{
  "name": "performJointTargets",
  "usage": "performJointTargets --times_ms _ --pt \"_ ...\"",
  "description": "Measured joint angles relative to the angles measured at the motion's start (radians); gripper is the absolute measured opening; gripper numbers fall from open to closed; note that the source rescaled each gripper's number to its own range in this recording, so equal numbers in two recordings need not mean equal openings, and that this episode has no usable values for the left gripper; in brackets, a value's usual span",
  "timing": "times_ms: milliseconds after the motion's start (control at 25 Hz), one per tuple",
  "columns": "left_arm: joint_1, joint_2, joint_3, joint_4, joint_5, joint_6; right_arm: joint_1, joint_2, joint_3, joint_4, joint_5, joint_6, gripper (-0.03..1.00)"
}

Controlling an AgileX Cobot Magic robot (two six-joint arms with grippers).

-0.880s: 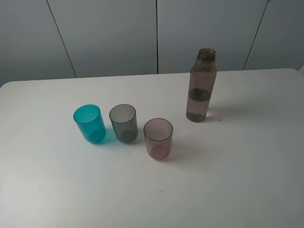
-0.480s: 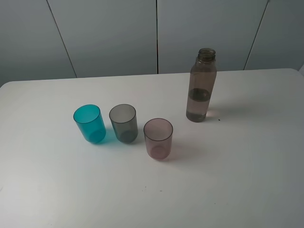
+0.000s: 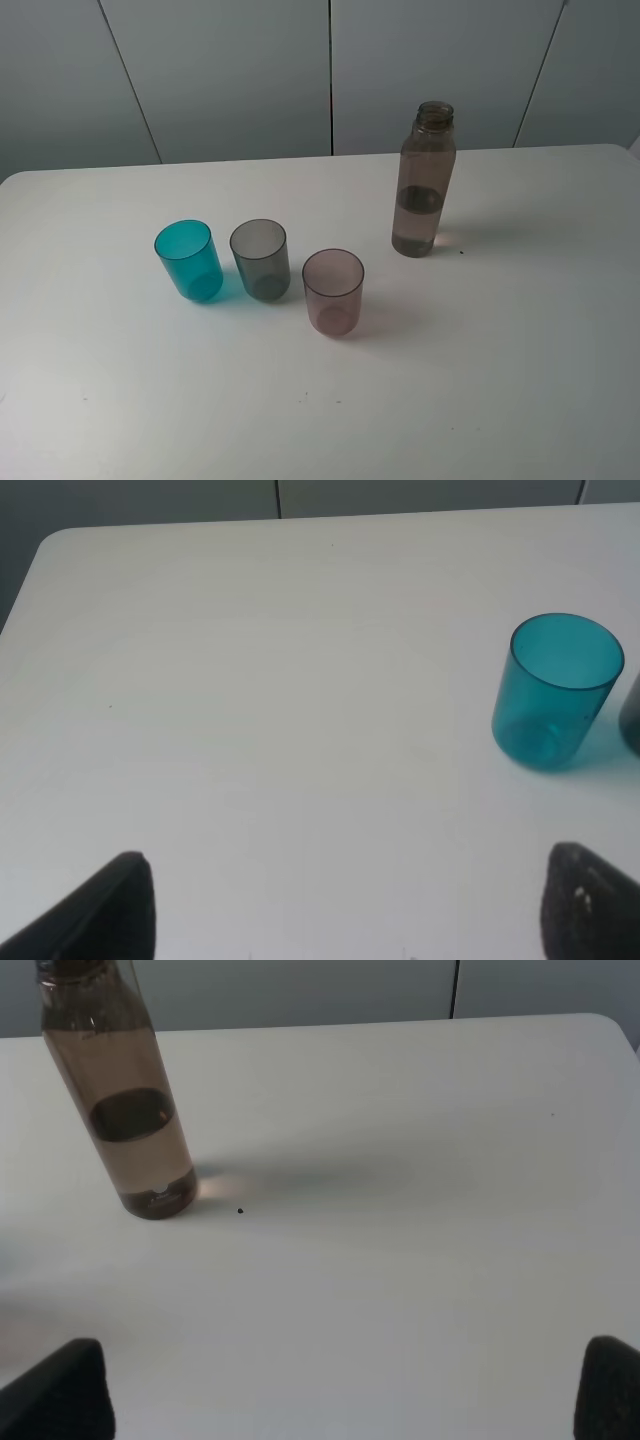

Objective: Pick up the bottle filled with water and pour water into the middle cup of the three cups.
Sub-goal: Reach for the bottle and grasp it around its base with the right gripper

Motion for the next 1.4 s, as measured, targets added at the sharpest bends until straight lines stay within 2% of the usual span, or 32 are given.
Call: performJointTargets --times_ms 800,1240,1400 --pt "0.0 0.0 0.0 0.0 0.0 0.0 0.0 0.002 -0.015 0.023 -0.007 0.011 1.0" --pt "0.0 0.0 0.0 0.0 0.0 0.0 0.0 0.373 -0.309 0.004 -0.022 0.011 1.0" --pt "0.0 0.0 0.0 0.0 0.0 0.0 0.0 0.519 -0.339 0.004 -0.08 0.011 1.0"
